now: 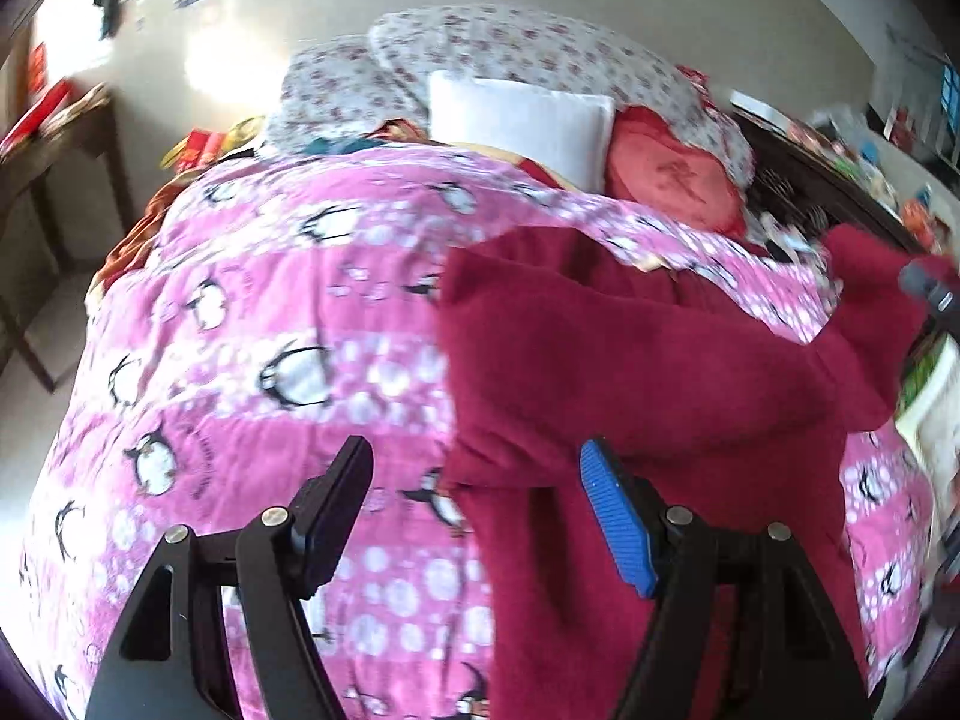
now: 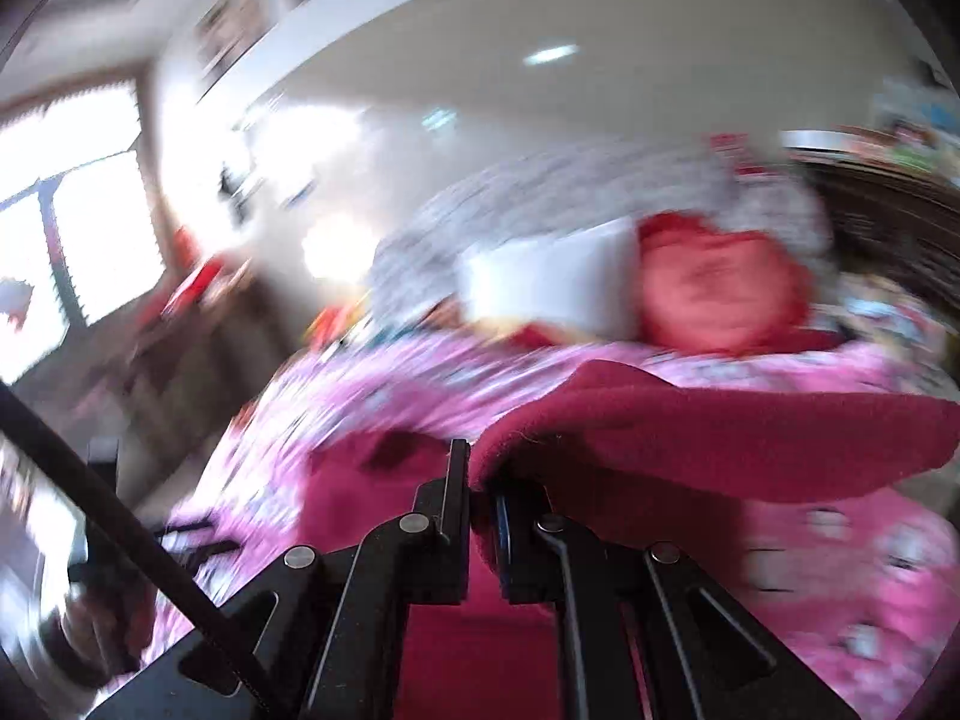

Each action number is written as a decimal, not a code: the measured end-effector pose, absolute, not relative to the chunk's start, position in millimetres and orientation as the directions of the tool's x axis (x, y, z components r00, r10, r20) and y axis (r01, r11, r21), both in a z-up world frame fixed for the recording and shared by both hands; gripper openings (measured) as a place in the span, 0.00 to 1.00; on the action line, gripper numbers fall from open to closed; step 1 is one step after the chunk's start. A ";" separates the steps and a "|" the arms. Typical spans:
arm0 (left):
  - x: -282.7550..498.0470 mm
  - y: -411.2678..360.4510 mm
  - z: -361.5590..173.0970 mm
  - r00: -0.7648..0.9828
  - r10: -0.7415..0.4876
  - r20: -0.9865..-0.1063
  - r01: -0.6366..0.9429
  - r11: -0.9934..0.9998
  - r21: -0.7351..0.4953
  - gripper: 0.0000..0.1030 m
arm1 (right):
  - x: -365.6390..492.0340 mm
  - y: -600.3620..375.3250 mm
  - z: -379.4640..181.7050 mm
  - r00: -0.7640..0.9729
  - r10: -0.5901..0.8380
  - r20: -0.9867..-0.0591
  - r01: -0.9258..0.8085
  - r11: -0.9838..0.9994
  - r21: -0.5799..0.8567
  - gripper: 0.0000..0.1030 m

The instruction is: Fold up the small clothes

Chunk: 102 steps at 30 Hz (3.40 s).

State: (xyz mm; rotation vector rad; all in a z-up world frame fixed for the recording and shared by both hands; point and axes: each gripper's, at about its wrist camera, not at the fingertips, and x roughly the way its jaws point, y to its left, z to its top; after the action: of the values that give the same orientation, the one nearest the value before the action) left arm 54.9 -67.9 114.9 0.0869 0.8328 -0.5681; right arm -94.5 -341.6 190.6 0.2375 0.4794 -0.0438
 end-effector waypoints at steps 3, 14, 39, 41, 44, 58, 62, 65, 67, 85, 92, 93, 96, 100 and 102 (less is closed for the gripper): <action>63.5 -62.1 106.4 0.532 -0.424 -0.733 0.482 0.863 -0.149 0.69 | -37.6 -291.2 146.0 0.814 0.121 -0.568 -0.003 0.979 0.205 0.34; 54.0 -95.3 87.2 0.500 -0.462 -0.733 0.571 0.812 -0.122 0.70 | -73.2 -306.2 113.9 0.747 0.149 -0.648 -0.011 0.977 0.213 0.75; -11.2 -290.1 90.8 0.643 -0.364 -0.674 0.665 0.702 0.255 0.06 | -171.2 -427.7 109.2 0.812 0.103 -0.575 0.216 0.862 0.459 0.78; 10.8 -266.8 116.7 0.627 -0.427 -0.652 0.638 0.761 0.115 0.06 | -169.2 -425.2 110.9 0.812 0.091 -0.577 0.218 0.869 0.444 0.78; 46.5 -215.8 144.9 0.637 -0.479 -0.604 0.561 0.825 -0.064 0.06 | -161.3 -417.5 113.4 0.807 0.071 -0.586 0.220 0.885 0.410 0.78; 78.8 -124.2 60.0 0.529 -0.459 -0.714 0.446 0.866 -0.226 0.08 | -114.2 -388.0 121.2 0.825 -0.019 -0.565 0.217 0.934 0.285 0.75; 83.6 -127.5 56.2 0.520 -0.455 -0.723 0.444 0.867 -0.226 0.12 | -82.0 -376.7 84.7 0.681 -0.159 -0.714 0.272 0.961 0.046 0.50; 83.5 -115.8 58.8 0.513 -0.464 -0.722 0.448 0.862 -0.235 0.41 | -89.7 -381.1 70.0 0.667 -0.183 -0.722 0.286 0.958 0.021 0.47; 80.8 -103.2 67.3 0.541 -0.481 -0.690 0.451 0.859 -0.245 0.73 | -98.5 -390.1 82.9 0.695 -0.129 -0.708 0.274 0.957 0.095 0.48; 126.9 -102.8 63.5 0.539 -0.433 -0.722 0.404 0.886 -0.229 0.12 | -58.3 -443.6 83.1 0.714 -0.164 -0.681 0.385 0.904 0.186 0.28; 106.9 -110.7 117.0 0.604 -0.556 -0.571 0.520 0.818 -0.246 0.05 | -88.6 -471.3 110.3 0.791 -0.270 -0.549 0.472 0.840 0.268 0.01; 104.8 -115.6 120.3 0.618 -0.552 -0.560 0.533 0.818 -0.218 0.05 | -87.2 -475.9 108.4 0.785 -0.254 -0.566 0.473 0.835 0.281 0.01; 110.3 -128.4 110.3 0.619 -0.508 -0.600 0.520 0.837 -0.172 0.05 | -89.9 -475.8 106.6 0.795 -0.179 -0.580 0.427 0.844 0.326 0.03; 123.8 -120.9 93.8 0.592 -0.486 -0.643 0.467 0.857 -0.218 0.05 | -113.4 -447.8 112.4 0.830 0.060 -0.554 0.259 0.839 0.478 0.58; 125.0 -117.8 90.6 0.593 -0.477 -0.649 0.458 0.862 -0.215 0.05 | -128.6 -427.9 107.2 0.814 0.175 -0.554 0.193 0.818 0.542 0.72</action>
State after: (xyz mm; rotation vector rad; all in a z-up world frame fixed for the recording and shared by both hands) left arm 125.0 -117.8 90.6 -0.0267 0.7619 -0.5434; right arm -128.6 -427.9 107.2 0.6233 0.6298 -0.0102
